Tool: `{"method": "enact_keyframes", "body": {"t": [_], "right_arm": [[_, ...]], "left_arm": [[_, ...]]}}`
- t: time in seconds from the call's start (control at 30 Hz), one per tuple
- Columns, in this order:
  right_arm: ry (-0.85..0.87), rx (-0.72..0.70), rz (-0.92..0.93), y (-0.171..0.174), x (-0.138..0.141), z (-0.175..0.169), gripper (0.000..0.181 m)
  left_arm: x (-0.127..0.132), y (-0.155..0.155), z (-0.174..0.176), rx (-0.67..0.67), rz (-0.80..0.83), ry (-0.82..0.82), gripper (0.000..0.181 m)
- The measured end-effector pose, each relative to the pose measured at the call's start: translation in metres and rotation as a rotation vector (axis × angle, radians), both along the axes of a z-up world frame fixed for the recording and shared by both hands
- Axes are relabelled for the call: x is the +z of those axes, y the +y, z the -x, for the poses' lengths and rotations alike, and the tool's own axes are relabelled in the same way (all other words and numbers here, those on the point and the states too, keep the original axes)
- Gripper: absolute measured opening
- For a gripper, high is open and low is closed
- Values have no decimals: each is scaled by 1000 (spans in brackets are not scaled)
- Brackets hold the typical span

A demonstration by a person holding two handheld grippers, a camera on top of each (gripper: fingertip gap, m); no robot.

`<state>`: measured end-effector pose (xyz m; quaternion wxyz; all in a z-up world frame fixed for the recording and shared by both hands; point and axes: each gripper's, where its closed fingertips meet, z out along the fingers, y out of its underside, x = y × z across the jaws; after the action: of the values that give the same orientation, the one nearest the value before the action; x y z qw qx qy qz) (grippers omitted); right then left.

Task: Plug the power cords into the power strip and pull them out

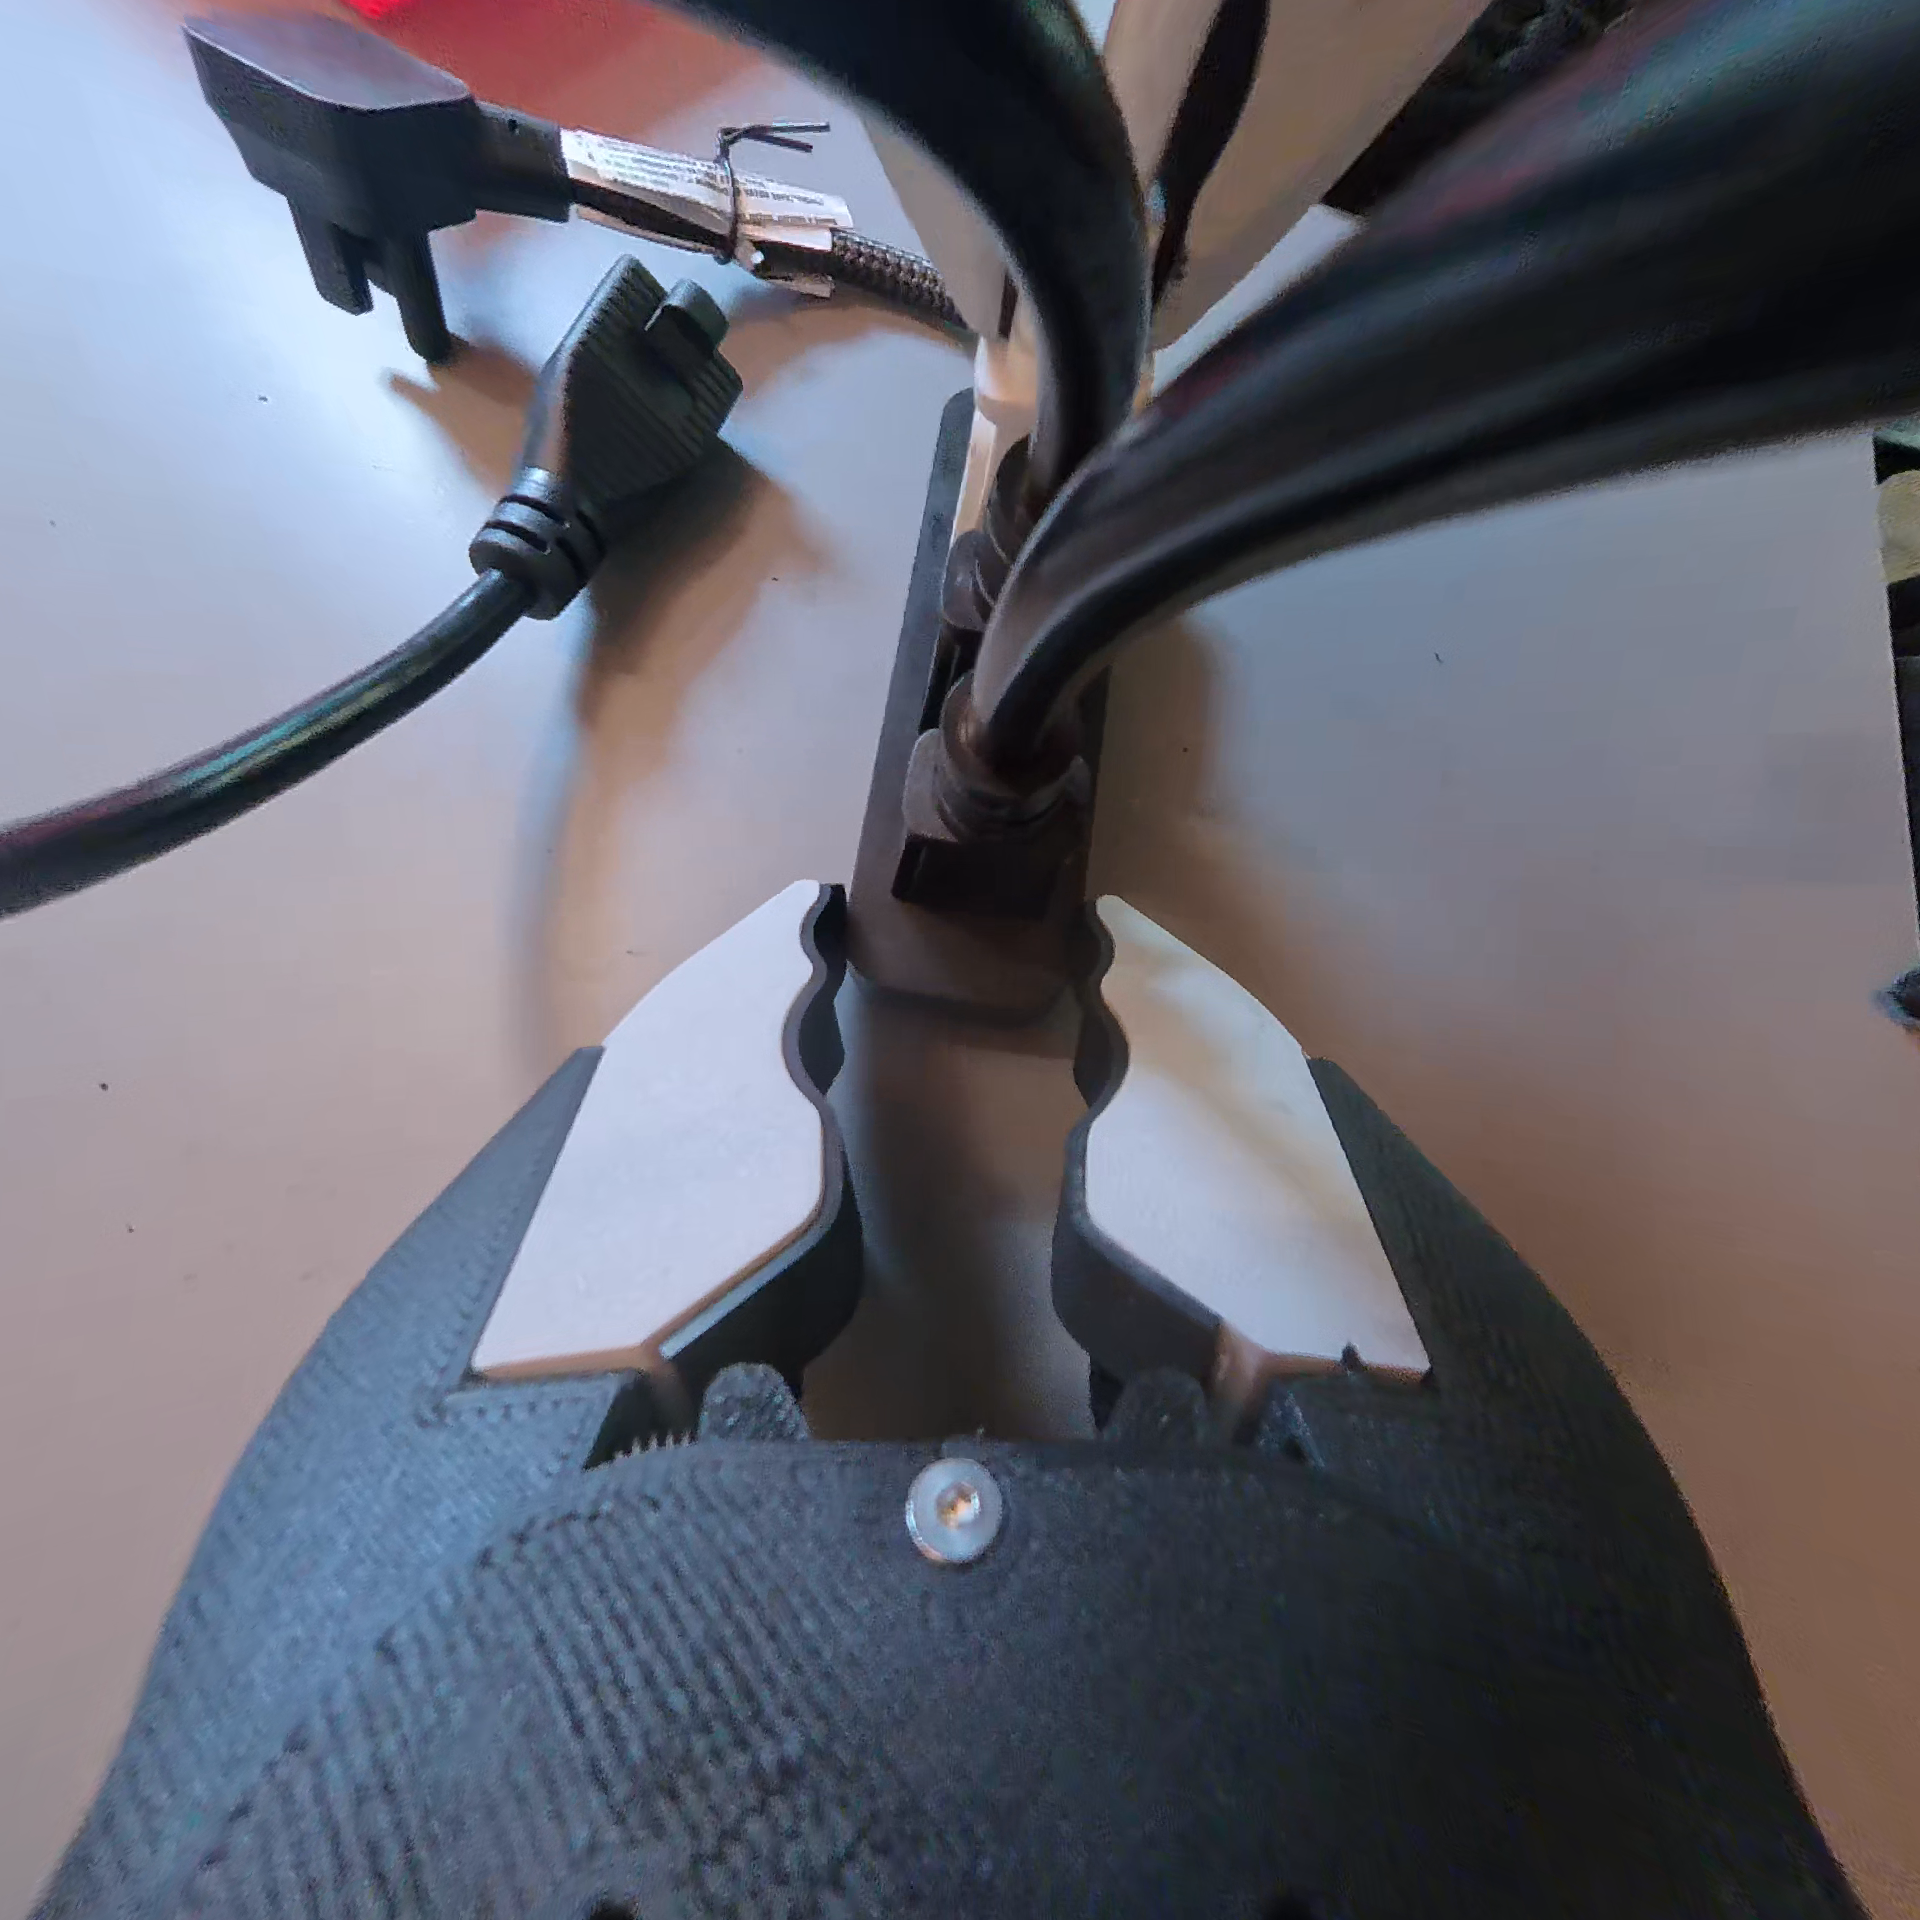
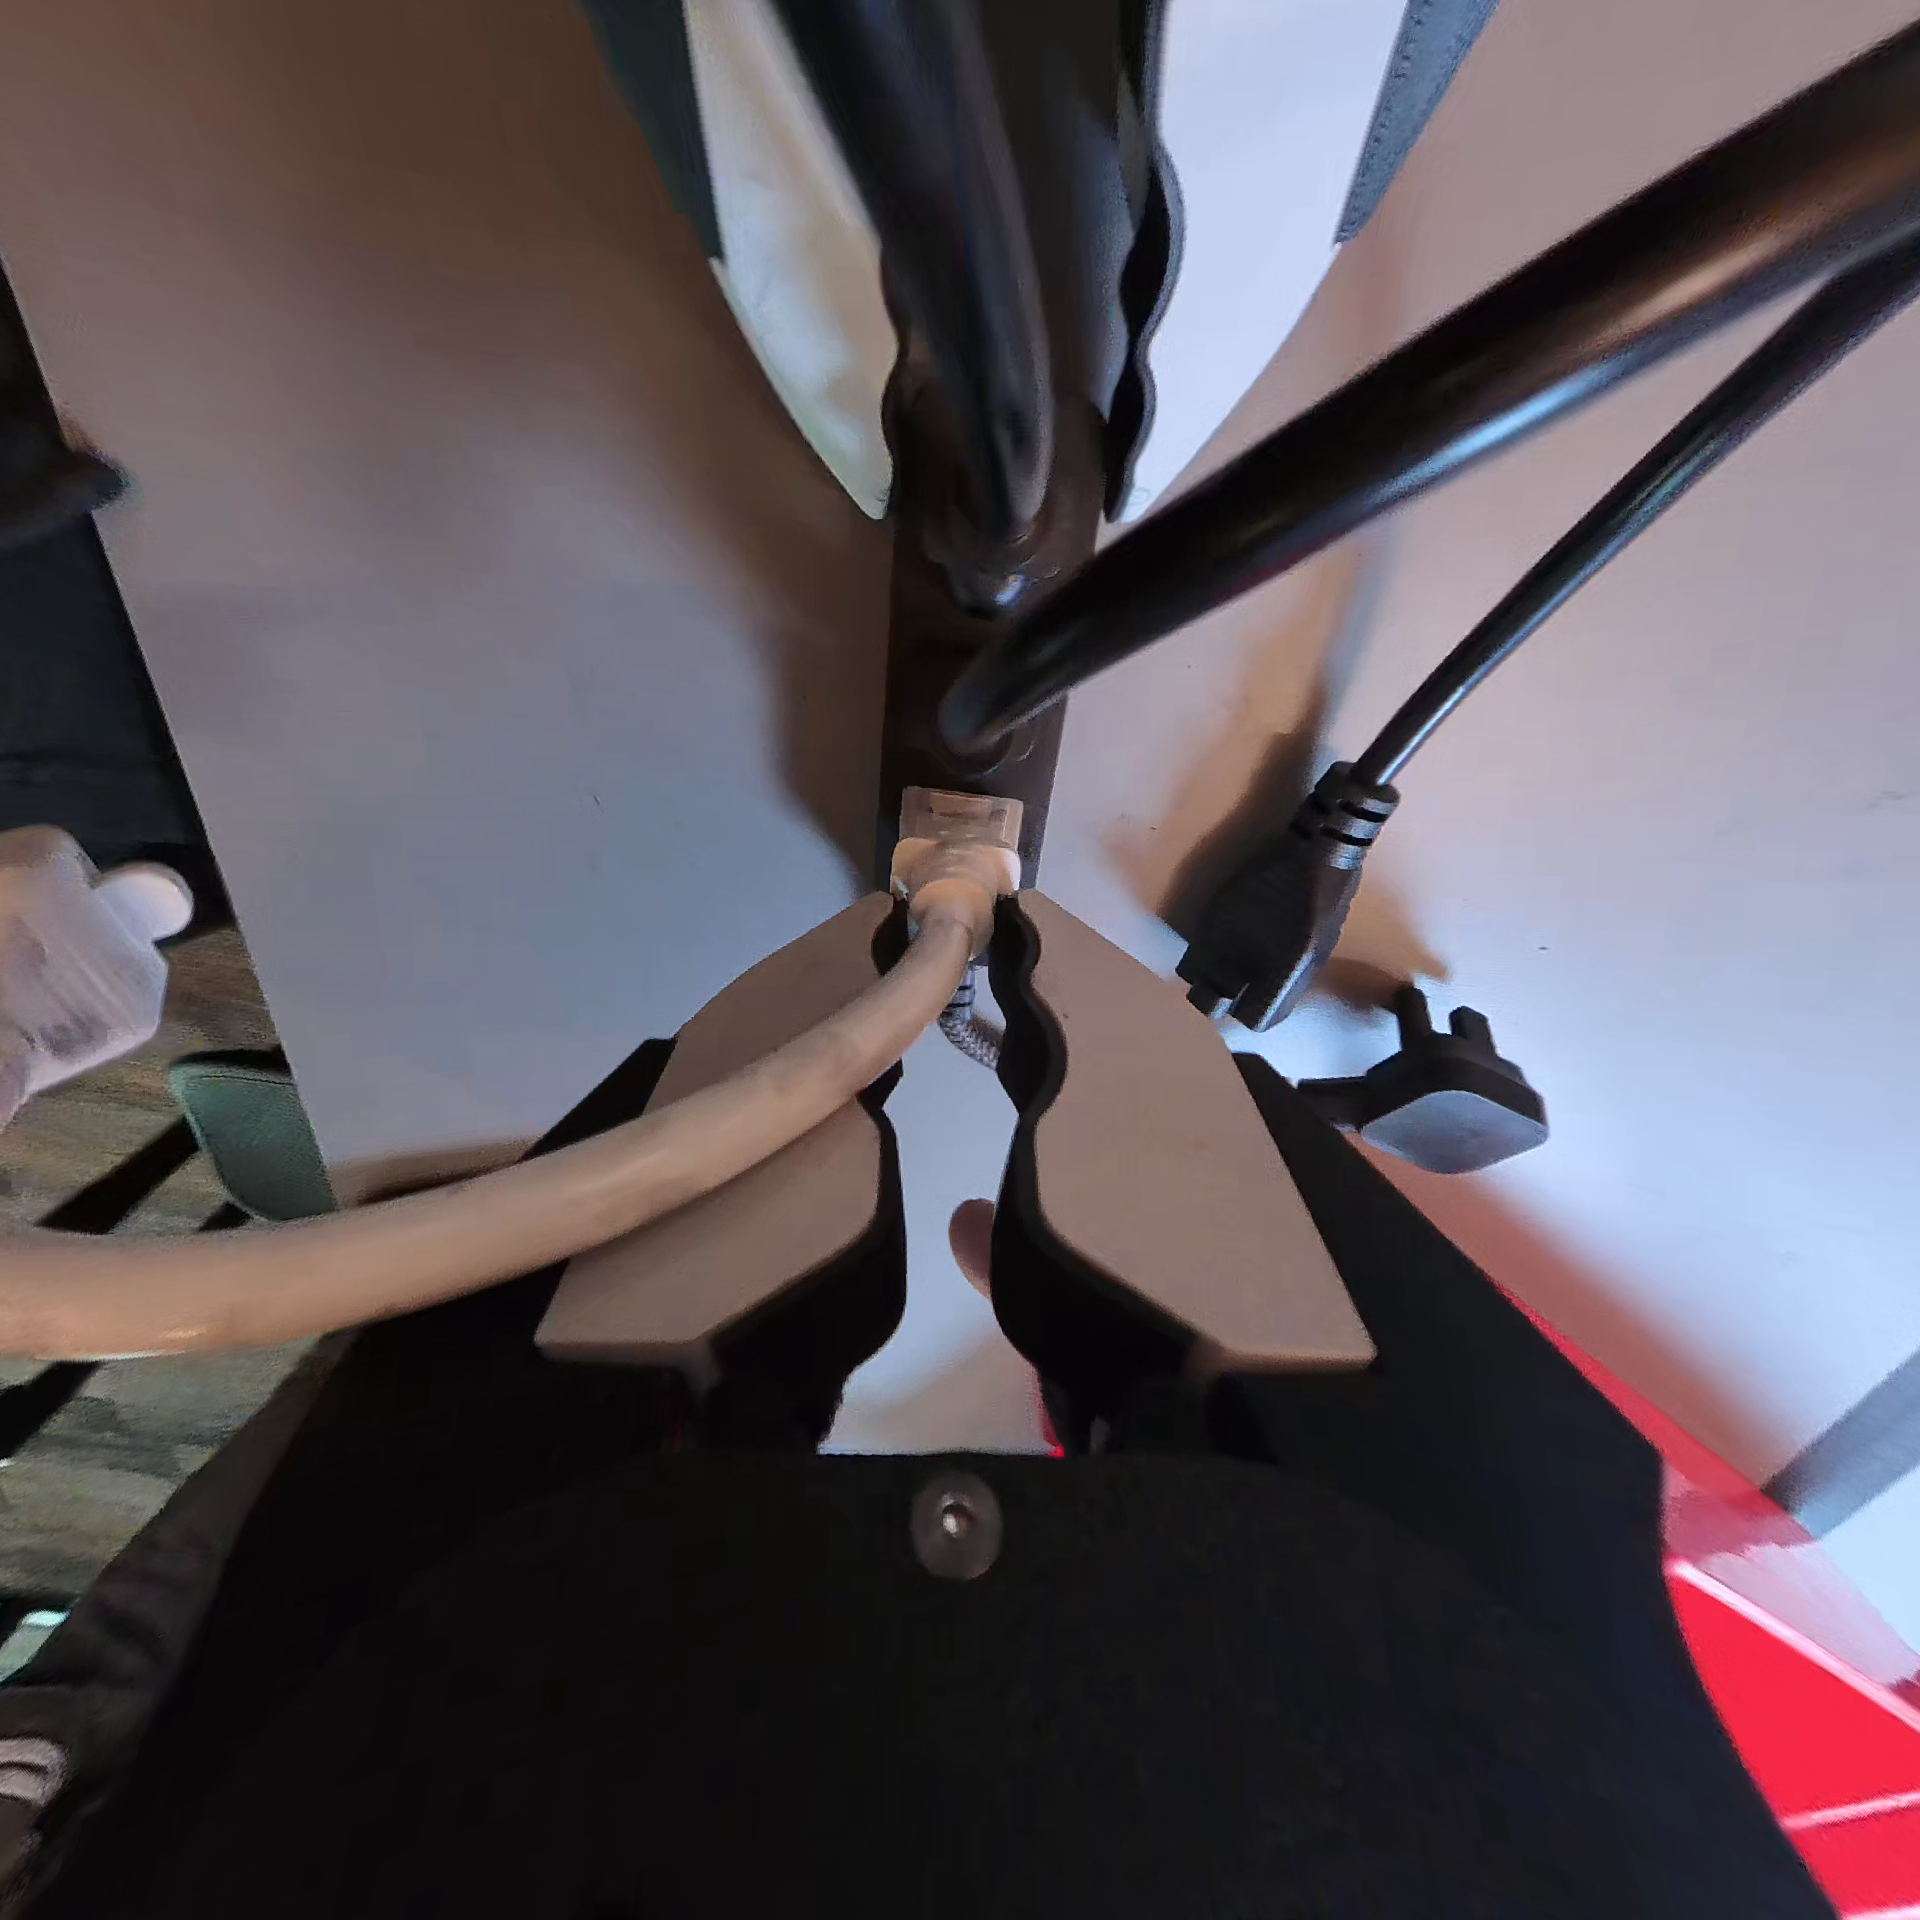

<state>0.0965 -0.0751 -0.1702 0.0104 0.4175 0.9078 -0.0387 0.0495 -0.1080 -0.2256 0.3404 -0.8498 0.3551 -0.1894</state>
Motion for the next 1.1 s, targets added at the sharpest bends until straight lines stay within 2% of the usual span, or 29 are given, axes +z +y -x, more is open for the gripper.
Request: {"method": "enact_keyframes", "body": {"t": [0.13,0.23,0.33,0.5,0.63,0.77,0.87,1.0,1.1], "right_arm": [[-7,-30,46,5,0,0,16],[10,-3,-19,1,0,-2,14],[-20,-36,16,4,0,0,15],[-11,12,-39,0,0,-4,14],[-23,-26,37,4,-1,-1,15],[-2,1,-22,-1,-1,-4,13],[-22,-33,48,3,-1,-2,15],[-1,22,-41,-2,-1,-3,13],[-19,-28,46,2,-1,0,15]], "left_arm": [[0,-1,-1,10,-14,14,43],[0,0,1,21,5,-1,43],[0,-1,-1,16,-7,20,43],[0,-1,0,27,2,-9,43],[0,-3,-1,21,-22,21,43],[0,-2,0,30,-4,-10,43],[0,-3,-1,25,-26,14,43],[0,-2,-1,28,-18,10,43],[0,-3,-1,32,-27,25,42]]}}
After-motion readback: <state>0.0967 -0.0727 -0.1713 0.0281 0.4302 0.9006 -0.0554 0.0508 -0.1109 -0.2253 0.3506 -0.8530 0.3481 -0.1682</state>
